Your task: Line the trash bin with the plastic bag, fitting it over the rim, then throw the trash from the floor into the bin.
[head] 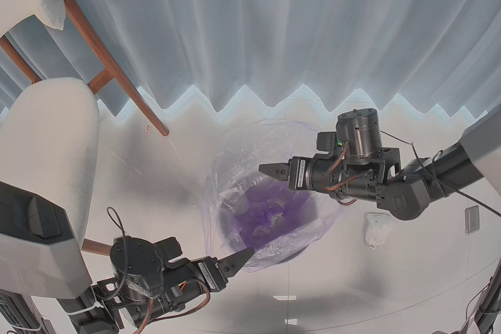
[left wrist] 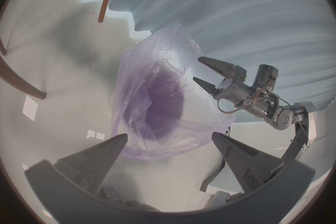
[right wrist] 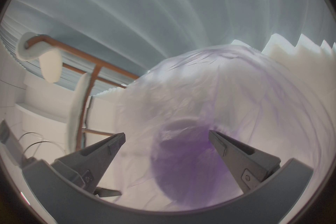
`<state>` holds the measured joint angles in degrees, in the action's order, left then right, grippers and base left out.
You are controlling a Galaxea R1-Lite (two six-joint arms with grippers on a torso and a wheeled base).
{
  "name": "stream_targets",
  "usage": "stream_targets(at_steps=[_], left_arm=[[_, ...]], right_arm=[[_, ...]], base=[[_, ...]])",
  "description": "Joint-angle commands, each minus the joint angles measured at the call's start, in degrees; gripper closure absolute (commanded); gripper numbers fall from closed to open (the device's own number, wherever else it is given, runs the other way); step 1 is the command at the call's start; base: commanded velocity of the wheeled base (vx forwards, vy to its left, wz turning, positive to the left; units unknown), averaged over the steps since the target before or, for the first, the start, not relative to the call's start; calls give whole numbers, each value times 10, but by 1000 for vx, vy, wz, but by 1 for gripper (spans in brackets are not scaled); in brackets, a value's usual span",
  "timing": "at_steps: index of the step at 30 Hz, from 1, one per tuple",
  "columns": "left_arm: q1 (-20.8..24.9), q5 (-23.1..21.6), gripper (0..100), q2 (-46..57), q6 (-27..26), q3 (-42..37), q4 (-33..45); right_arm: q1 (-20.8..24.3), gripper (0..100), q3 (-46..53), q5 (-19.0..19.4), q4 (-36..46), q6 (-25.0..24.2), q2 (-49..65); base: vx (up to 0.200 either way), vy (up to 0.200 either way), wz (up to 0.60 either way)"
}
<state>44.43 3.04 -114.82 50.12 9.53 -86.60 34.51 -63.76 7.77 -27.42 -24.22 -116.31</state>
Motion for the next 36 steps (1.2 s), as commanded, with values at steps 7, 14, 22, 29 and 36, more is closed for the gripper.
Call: stream_targets(at_steps=[7, 14, 22, 29, 36], left_arm=[[13, -10, 0, 38, -10, -86, 19], [20, -14, 0, 106, 62, -85, 19], [-17, 28, 0, 109, 89, -95, 59], [-37, 38, 0, 69, 93, -95, 62], [-63, 38, 0, 46, 71, -43, 64]], right_arm=[[1, 0, 57, 16, -56, -35, 93], [-30, 0, 2, 20, -32, -119, 148], [-94, 0, 32, 25, 101, -101, 235], [-162, 0, 133, 25, 206, 22, 289], [-127, 0, 243, 24, 172, 102, 308]], base=[[0, 0, 0], [0, 0, 0], [0, 0, 0], [0, 0, 0], [0, 0, 0]])
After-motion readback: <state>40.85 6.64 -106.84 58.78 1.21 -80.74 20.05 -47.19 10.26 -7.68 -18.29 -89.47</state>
